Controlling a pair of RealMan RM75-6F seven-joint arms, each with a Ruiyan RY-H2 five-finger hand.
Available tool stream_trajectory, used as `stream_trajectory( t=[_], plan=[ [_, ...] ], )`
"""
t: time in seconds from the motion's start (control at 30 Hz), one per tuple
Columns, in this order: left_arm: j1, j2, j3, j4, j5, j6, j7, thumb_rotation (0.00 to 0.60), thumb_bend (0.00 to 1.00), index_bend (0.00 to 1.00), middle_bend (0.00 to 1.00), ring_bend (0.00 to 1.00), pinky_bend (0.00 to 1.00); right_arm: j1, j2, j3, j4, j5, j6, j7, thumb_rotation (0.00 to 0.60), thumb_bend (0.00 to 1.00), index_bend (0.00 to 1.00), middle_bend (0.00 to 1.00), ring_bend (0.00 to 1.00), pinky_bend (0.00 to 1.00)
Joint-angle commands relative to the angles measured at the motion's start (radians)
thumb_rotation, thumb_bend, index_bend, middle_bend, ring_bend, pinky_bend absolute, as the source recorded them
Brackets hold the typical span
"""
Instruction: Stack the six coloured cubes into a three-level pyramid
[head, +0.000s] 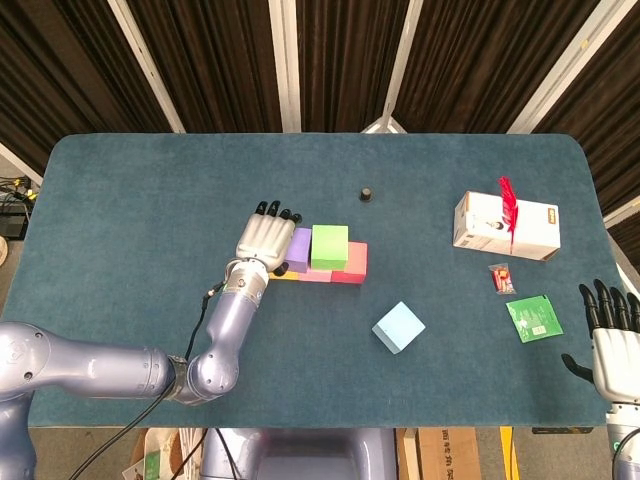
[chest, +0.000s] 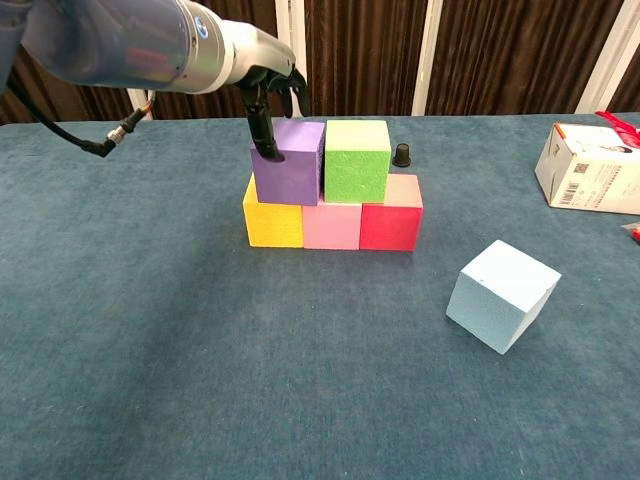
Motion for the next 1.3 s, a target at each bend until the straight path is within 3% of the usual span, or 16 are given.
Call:
stream_trajectory(
  t=[0.03,0.63,1.3],
  plan=[
    [0.0,-0.006,0.0,0.01,0.004,-0.005,-0.001,0.6,0.38,0.17,0.15,0.0,0.0,-0.002,-0.002,-0.001,0.001,0.0,0.003,-0.002,0.6,0.13,0.0,0.03,0.0,0.0],
    [0.011,-0.034,0.001,0.042,0.052,-0.011,-0.018,0.6,0.38,0.27,0.27,0.0,0.0,0.006,-0.003,0.008,-0.001,0.024,-0.018,-0.005,0.6,0.13,0.0,0.03,0.0,0.0],
    [0.015,-0.041,-0.018,0.045,0.079,0.008,-0.02,0.6,0.38,0.29,0.29,0.0,0.0,0.007,-0.003,0.01,-0.007,0.037,-0.023,-0.006,0.6,0.13,0.0,0.03,0.0,0.0]
  ],
)
